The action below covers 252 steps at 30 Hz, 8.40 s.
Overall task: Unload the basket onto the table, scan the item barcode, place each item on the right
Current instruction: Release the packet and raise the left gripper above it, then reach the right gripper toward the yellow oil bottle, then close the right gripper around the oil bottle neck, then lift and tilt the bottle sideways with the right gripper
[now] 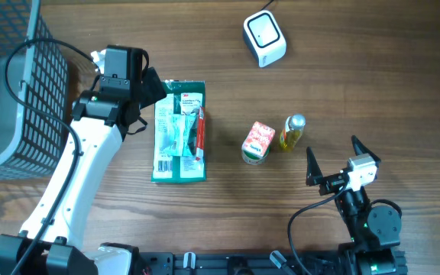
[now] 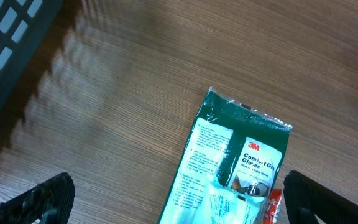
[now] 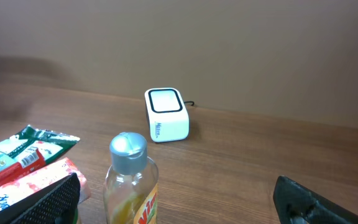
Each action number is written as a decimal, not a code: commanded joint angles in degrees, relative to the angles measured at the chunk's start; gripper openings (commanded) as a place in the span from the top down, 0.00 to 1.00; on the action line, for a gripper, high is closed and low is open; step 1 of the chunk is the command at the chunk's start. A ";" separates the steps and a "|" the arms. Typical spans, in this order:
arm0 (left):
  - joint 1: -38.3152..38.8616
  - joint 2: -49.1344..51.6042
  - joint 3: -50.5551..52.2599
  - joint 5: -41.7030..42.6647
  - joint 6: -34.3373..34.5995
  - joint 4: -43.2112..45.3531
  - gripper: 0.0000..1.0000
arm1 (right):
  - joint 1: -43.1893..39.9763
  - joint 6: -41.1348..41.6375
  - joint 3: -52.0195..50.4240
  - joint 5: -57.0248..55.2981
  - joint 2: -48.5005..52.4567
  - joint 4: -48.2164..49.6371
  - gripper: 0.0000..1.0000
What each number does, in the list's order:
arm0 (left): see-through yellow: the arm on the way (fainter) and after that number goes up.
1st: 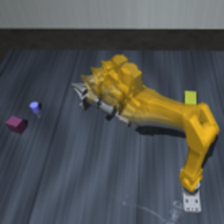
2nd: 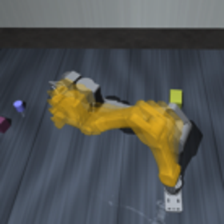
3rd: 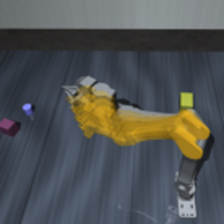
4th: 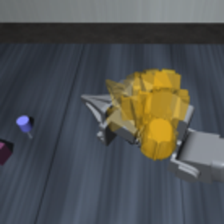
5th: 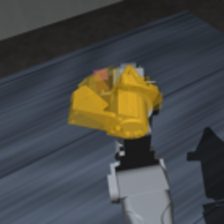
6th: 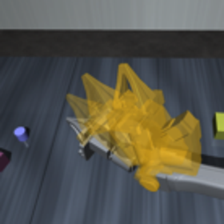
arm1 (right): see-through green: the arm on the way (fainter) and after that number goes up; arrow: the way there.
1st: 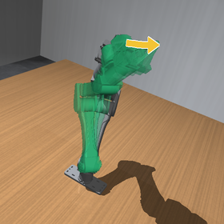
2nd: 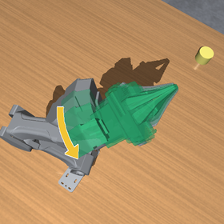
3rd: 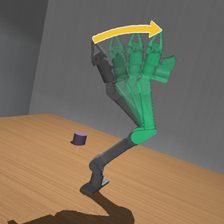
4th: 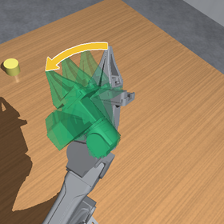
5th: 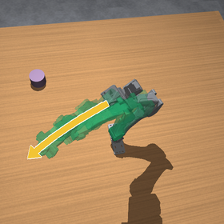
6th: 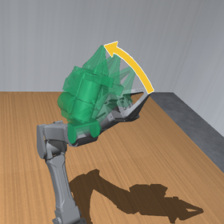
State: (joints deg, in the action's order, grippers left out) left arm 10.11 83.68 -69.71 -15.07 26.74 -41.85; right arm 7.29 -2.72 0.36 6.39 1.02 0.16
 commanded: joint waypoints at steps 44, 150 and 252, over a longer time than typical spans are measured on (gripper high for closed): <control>-0.26 0.33 0.26 0.31 -1.03 -0.02 0.00 | -0.20 18.32 43.15 3.50 17.57 -32.00 0.00; -0.26 0.33 0.26 0.31 -1.03 -0.02 0.00 | 11.56 22.77 74.27 -6.10 92.37 -59.17 0.17; -0.26 0.33 0.26 0.31 -1.03 -0.02 0.00 | 5.42 26.91 76.56 -5.86 80.48 -60.57 0.84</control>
State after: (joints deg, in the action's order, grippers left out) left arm 10.11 83.74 -69.65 -14.87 26.59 -42.02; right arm 15.75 23.81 73.43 -3.55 88.36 -60.40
